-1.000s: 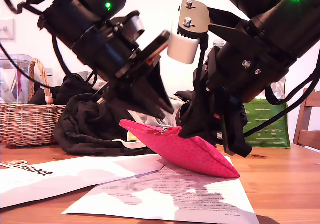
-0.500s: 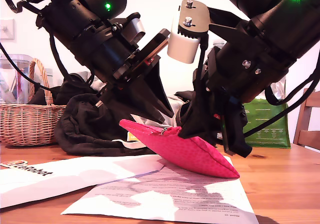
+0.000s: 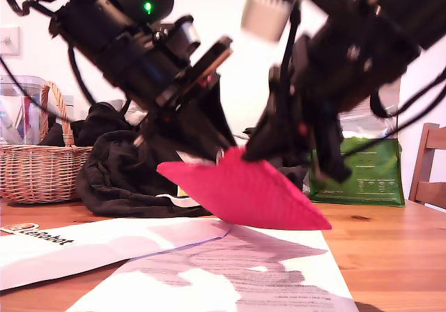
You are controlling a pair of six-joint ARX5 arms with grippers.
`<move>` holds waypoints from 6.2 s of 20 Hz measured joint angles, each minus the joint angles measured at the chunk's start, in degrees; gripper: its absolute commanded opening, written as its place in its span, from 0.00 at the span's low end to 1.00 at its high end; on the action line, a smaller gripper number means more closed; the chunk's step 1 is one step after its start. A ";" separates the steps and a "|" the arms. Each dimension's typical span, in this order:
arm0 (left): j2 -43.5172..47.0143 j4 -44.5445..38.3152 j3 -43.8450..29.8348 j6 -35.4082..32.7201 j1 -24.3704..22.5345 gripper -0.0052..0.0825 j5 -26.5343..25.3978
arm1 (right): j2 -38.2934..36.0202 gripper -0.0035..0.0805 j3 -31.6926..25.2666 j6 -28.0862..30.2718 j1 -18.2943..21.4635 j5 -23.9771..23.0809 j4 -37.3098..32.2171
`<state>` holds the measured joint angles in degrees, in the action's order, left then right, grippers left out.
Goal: Open the zipper in the zip bag in front of you
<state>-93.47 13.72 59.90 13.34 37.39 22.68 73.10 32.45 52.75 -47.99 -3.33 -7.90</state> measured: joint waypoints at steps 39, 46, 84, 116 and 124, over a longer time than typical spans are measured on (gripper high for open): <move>0.00 17.29 7.34 -2.97 3.06 0.25 -3.74 | -0.02 0.03 0.00 1.33 -0.15 4.07 1.16; 0.00 18.14 9.86 -4.52 2.73 0.25 -2.93 | -0.04 0.03 0.00 1.33 -0.15 4.07 0.17; -3.43 27.17 14.16 -6.08 2.23 0.03 -2.64 | -0.26 0.03 -0.02 1.27 -0.50 4.00 -0.17; -3.43 21.49 14.58 -17.57 -4.76 0.03 -12.98 | -1.33 0.03 0.07 -20.85 0.17 2.97 2.47; -3.43 17.05 14.58 -20.61 -8.13 0.03 -13.16 | -1.42 0.03 0.07 -21.18 0.72 2.95 2.47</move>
<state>-96.90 30.76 74.48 -7.27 29.26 9.52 71.68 32.51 31.57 -47.27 -0.38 -5.43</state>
